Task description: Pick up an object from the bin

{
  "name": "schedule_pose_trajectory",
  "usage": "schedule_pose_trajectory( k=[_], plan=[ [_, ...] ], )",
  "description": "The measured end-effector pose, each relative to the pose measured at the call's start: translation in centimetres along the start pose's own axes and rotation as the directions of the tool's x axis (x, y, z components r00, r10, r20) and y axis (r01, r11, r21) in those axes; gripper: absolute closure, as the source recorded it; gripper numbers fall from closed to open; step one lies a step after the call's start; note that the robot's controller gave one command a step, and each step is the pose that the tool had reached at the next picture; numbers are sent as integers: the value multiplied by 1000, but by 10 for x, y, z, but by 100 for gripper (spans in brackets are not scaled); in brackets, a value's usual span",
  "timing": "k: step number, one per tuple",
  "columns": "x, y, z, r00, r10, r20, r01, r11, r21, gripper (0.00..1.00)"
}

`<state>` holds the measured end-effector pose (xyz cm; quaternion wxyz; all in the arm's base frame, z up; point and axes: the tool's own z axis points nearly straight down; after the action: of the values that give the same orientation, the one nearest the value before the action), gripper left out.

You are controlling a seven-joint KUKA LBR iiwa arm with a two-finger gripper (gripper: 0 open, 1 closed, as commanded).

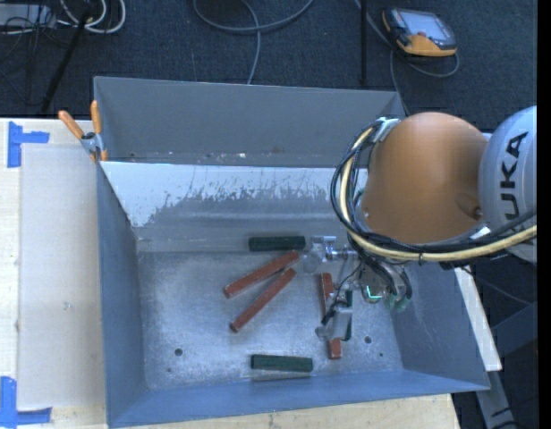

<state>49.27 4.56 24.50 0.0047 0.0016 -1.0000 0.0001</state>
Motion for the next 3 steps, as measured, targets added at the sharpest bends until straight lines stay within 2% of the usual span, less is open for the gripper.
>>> schedule_pose_trajectory(
  k=[1,2,3],
  plan=[
    [15,3,177,1000,-1,14,1,1000,-2,0],
    [21,35,145,992,126,9,-126,992,-3,0],
    [21,12,146,999,44,7,-44,999,1,0]
  ],
)
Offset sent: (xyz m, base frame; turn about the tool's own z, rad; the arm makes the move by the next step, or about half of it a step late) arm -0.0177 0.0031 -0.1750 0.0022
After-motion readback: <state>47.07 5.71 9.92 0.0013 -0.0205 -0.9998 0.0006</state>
